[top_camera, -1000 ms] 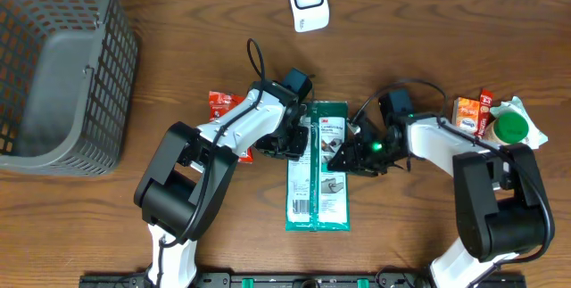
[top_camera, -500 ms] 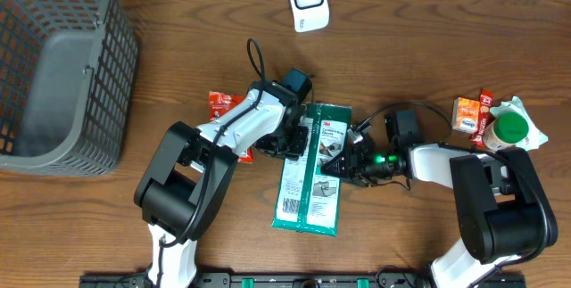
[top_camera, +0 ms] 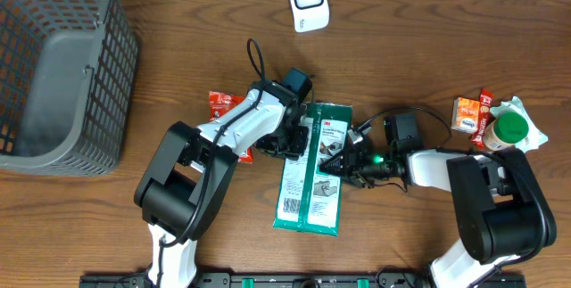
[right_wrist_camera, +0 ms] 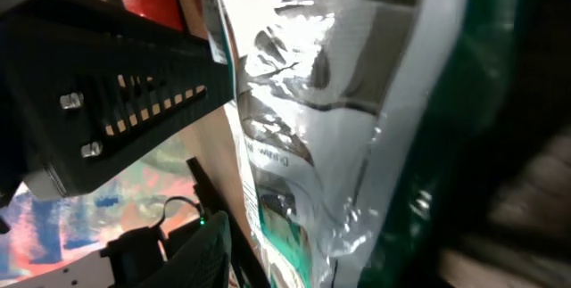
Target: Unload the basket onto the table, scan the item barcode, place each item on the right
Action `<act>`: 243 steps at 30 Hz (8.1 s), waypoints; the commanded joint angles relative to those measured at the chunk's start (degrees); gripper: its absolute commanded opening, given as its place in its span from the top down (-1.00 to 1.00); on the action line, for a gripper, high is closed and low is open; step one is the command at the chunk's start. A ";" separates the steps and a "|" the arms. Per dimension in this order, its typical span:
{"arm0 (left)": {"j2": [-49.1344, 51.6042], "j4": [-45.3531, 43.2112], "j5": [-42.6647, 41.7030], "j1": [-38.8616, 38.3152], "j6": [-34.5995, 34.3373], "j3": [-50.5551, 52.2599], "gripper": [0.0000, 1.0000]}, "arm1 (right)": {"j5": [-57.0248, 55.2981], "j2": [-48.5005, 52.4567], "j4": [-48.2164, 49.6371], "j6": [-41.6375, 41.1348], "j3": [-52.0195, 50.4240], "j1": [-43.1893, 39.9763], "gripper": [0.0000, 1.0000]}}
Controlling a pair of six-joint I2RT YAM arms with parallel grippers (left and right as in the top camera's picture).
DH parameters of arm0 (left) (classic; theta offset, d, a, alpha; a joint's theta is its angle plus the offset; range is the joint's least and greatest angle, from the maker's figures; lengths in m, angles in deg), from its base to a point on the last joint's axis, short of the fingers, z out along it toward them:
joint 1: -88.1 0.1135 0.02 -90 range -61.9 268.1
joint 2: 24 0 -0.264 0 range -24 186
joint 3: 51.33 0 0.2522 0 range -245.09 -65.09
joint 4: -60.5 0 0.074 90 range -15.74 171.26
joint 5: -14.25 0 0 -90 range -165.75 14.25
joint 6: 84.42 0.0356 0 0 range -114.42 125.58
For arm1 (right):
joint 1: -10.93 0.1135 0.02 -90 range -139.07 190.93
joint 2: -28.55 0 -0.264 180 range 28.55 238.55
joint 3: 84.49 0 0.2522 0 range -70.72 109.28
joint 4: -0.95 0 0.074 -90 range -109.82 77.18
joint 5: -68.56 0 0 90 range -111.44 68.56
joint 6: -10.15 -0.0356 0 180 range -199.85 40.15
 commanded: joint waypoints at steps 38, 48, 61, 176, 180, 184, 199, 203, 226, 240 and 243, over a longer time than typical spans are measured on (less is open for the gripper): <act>-21.75 1.11 -1.79 8.68 -0.13 -2.08 -0.41 | -12.11 -3.28 6.34 1.70 -1.42 7.89 0.98; -30.34 5.68 5.75 20.74 -0.09 -2.08 -0.51 | -9.51 -7.87 2.01 8.74 0.46 7.13 0.98; -30.16 7.58 17.90 27.12 -3.28 -1.14 -0.86 | -38.97 -21.24 -54.38 30.77 30.03 7.23 0.98; -30.16 7.80 21.66 27.10 -6.91 -0.68 -0.89 | -81.46 45.03 -1.64 82.14 98.36 19.80 0.98; -30.16 7.80 21.66 27.10 -6.91 -0.68 -0.89 | -81.22 40.13 -3.41 77.00 98.36 19.61 0.99; -30.16 7.80 21.66 27.10 -6.91 -0.68 -0.89 | -81.15 33.57 -10.08 70.99 98.36 19.28 0.98; -30.16 7.80 21.66 27.10 -6.91 -0.68 -0.89 | -80.37 7.76 -62.51 43.76 98.36 17.75 0.96; -30.16 7.80 21.66 27.10 -6.91 -0.68 -0.89 | -80.37 5.95 -78.73 31.52 98.36 14.80 0.98; -30.16 7.80 21.66 27.12 -6.91 -0.68 -0.89 | -75.23 6.84 -78.86 31.19 63.80 -10.36 0.98; -30.16 7.80 21.66 27.10 -6.91 -0.68 -0.89 | -75.30 6.82 -71.43 34.29 54.45 -16.31 -0.69; -30.16 7.80 21.66 27.10 -6.91 -0.68 -0.89 | -75.25 6.82 -71.38 34.27 54.69 -16.70 -0.71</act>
